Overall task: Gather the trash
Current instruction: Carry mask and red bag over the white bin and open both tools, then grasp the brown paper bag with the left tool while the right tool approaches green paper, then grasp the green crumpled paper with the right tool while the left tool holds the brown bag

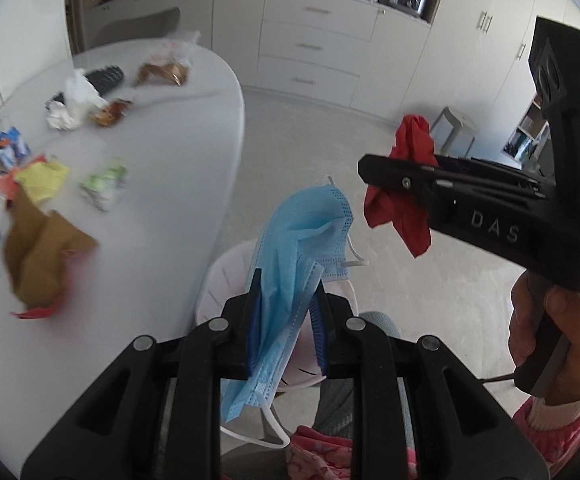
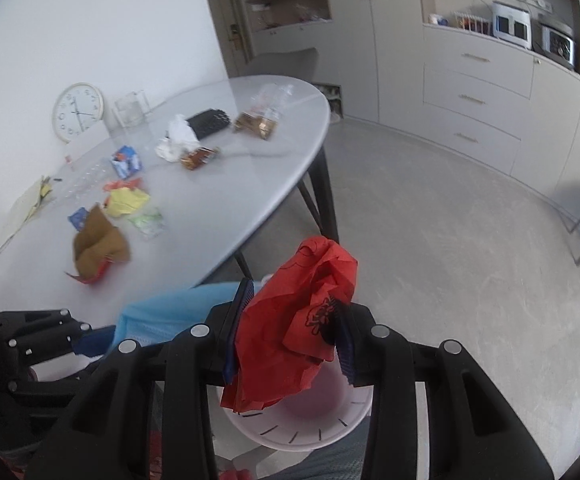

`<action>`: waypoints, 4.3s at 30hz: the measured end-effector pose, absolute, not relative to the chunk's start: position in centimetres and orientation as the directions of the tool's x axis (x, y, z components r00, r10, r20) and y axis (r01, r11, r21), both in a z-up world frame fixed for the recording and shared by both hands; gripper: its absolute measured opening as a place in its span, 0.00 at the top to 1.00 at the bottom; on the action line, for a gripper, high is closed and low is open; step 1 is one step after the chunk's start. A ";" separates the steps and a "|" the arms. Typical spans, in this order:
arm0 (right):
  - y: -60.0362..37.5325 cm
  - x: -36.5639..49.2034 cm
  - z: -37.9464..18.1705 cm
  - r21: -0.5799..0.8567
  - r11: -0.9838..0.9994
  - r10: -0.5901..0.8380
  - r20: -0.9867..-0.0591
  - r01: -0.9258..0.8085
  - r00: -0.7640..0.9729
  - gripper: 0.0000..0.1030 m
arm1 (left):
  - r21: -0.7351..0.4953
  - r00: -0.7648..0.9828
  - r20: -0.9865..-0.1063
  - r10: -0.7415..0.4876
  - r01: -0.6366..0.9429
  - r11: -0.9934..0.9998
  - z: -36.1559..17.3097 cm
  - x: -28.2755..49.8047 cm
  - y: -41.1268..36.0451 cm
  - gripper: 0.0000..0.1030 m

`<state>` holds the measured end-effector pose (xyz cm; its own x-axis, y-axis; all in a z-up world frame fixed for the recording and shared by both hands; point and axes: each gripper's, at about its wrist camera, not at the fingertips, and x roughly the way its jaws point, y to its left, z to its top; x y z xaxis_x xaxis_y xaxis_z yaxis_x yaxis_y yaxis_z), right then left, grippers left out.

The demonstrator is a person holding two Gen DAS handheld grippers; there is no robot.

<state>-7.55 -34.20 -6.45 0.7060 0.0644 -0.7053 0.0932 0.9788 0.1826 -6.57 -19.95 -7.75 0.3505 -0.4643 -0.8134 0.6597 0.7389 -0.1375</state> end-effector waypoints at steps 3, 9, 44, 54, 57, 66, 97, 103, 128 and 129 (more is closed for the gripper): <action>-35.1 -7.2 -7.3 0.199 0.974 0.069 -0.716 0.108 0.695 0.63 | -0.122 0.328 -0.836 -0.441 0.672 0.730 -9.2 -6.2 -21.6 0.79; -36.4 -6.7 -8.5 0.217 0.968 0.076 -0.729 0.123 0.681 0.62 | -0.104 0.320 -0.846 -0.426 0.684 0.722 -10.6 -5.3 -22.7 0.68; -32.3 -5.6 -6.0 0.153 0.966 -0.039 -0.709 0.207 0.704 0.02 | -0.043 0.567 -0.697 -0.439 0.578 0.815 -1.9 -4.5 -13.8 0.13; -29.8 -4.2 -2.4 0.167 0.972 -0.025 -0.620 0.163 0.784 0.02 | -0.020 0.674 -0.645 -0.361 0.457 0.889 0.1 -2.6 -7.5 0.08; -28.2 -3.6 -1.9 0.159 0.979 -0.003 -0.605 0.124 0.796 0.02 | -0.026 0.692 -0.644 -0.327 0.408 0.913 0.2 -1.6 -5.0 0.08; -23.8 -1.7 -1.6 0.114 0.993 0.060 -0.602 0.011 0.796 0.02 | -0.048 0.706 -0.655 -0.267 0.314 0.948 -0.6 0.6 -0.1 0.08; -24.6 0.6 -3.7 0.116 0.993 0.069 -0.655 0.010 0.752 0.02 | 0.022 0.597 -0.738 -0.314 0.487 0.873 -6.4 1.6 -7.4 0.15; -24.9 0.8 -4.2 0.120 0.993 0.071 -0.665 0.012 0.743 0.02 | 0.059 0.594 -0.757 -0.270 0.474 0.878 -7.4 1.9 -7.6 0.32; -17.7 6.5 -9.0 0.062 0.987 0.142 -0.768 -0.148 0.625 0.05 | -0.014 0.613 -0.744 -0.266 0.383 0.923 -6.4 2.7 -2.3 0.52; -17.4 6.5 -9.1 0.059 0.986 0.145 -0.766 -0.156 0.626 0.09 | -0.018 0.612 -0.745 -0.267 0.381 0.924 -6.4 2.8 -2.2 0.53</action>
